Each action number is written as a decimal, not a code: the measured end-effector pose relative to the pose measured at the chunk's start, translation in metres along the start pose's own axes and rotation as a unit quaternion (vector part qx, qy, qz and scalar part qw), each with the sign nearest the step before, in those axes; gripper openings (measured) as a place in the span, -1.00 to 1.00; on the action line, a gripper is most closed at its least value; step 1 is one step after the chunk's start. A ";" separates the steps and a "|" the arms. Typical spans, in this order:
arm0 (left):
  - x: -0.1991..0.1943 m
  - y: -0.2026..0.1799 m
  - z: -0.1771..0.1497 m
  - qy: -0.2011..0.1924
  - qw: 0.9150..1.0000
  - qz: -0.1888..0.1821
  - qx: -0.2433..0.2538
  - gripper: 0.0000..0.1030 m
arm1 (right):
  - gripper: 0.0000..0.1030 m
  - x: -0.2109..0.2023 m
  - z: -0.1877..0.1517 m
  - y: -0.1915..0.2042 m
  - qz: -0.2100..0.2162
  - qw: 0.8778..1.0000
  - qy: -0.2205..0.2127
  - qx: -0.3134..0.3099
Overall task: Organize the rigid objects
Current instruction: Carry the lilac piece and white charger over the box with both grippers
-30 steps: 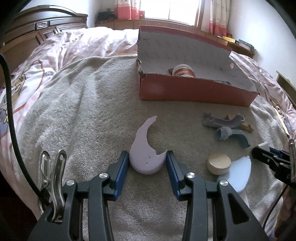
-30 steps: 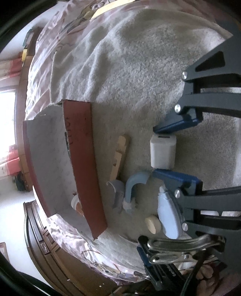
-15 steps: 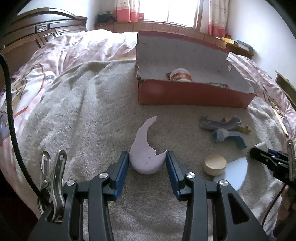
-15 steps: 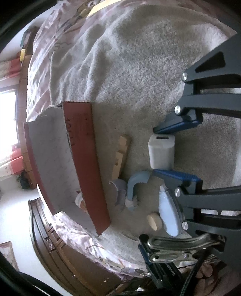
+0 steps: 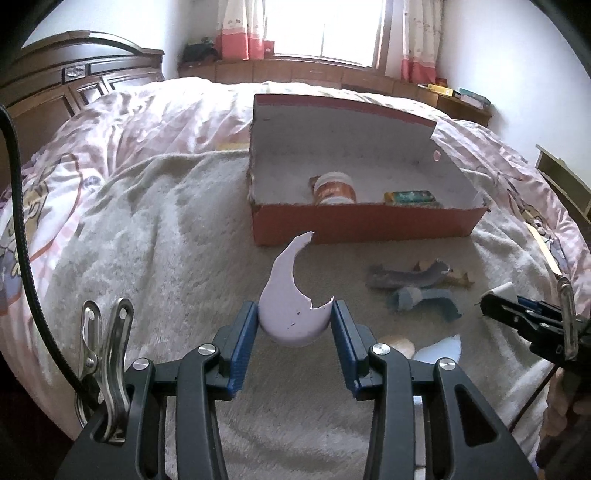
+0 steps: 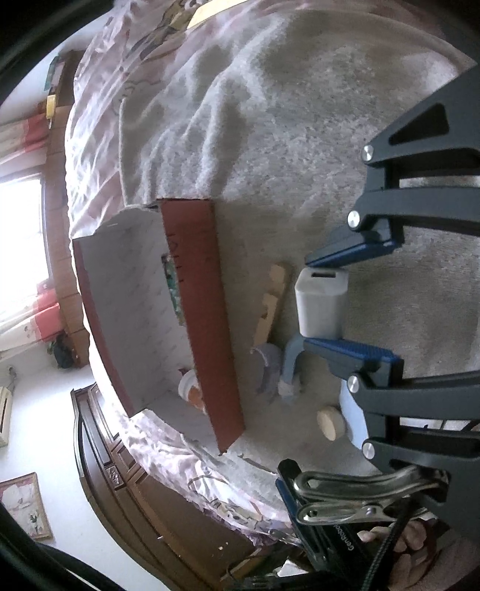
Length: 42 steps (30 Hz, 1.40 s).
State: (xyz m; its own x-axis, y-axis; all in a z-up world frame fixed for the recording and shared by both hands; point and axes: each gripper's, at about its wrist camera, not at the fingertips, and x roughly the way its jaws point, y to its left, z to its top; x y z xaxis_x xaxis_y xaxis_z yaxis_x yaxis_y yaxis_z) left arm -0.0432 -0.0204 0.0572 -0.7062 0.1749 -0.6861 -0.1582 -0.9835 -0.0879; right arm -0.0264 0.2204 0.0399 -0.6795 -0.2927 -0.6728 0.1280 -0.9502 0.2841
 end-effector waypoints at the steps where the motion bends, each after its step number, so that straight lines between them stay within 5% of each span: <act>1: 0.000 -0.001 0.002 -0.001 1.000 -0.002 0.000 -0.19 | -0.23 0.000 0.002 -0.001 0.001 1.000 -0.002 0.000; 22: 0.009 -0.029 0.065 -0.016 0.999 -0.017 0.044 -0.19 | -0.23 -0.011 0.062 0.000 0.036 0.997 -0.063 0.006; 42: 0.049 -0.031 0.107 -0.012 0.999 -0.017 0.040 -0.19 | -0.23 0.031 0.114 0.007 0.041 0.998 -0.057 -0.007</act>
State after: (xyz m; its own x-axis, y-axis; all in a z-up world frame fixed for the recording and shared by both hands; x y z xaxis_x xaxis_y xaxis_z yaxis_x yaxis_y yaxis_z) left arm -0.1461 0.0237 0.1036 -0.7151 0.2110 -0.6664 -0.2369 -0.9701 -0.0529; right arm -0.1287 0.2169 0.0987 -0.7440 -0.3556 -0.5656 0.1959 -0.9255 0.3242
